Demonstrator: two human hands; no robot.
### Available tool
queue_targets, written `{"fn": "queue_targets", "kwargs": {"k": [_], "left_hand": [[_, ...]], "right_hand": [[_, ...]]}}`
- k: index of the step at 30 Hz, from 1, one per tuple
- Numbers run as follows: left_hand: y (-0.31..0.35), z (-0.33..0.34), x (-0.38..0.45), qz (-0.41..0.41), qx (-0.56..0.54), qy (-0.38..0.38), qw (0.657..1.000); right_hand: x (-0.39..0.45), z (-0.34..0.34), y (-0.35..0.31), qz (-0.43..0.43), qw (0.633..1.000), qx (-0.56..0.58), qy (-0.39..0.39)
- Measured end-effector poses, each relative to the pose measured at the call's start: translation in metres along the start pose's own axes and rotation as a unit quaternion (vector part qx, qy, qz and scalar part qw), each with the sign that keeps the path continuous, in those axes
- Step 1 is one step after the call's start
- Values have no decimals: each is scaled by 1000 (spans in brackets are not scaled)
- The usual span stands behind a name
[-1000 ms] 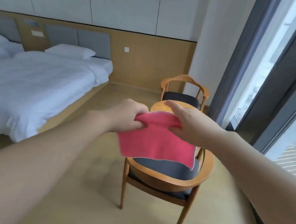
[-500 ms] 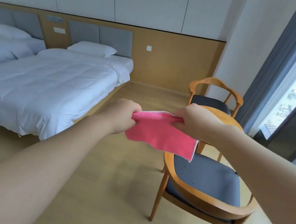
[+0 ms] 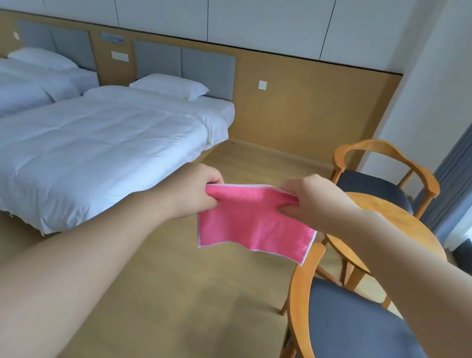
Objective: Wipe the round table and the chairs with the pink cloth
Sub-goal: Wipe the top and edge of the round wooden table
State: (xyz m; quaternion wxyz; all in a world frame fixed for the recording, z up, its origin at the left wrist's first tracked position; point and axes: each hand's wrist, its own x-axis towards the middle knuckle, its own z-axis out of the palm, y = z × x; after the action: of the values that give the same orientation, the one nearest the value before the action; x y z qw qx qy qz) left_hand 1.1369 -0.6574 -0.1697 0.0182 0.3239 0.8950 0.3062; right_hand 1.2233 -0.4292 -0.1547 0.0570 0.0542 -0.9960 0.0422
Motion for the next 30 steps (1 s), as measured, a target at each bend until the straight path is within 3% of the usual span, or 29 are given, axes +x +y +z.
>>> {"fn": "queue_targets", "kwargs": {"k": [7, 16, 25, 30], "left_hand": [[-20, -14, 111, -4, -3, 21, 1000], [-68, -3, 231, 21, -19, -17, 999], [-146, -9, 384, 102, -80, -109, 986], [-162, -11, 472, 149, -86, -113, 979]], "right_hand": [[109, -4, 64, -3, 1000, 16, 20], [205, 21, 123, 29, 999, 38, 8], [328, 36, 162, 126, 992, 20, 0], [377, 41, 190, 186, 982, 16, 13]]}}
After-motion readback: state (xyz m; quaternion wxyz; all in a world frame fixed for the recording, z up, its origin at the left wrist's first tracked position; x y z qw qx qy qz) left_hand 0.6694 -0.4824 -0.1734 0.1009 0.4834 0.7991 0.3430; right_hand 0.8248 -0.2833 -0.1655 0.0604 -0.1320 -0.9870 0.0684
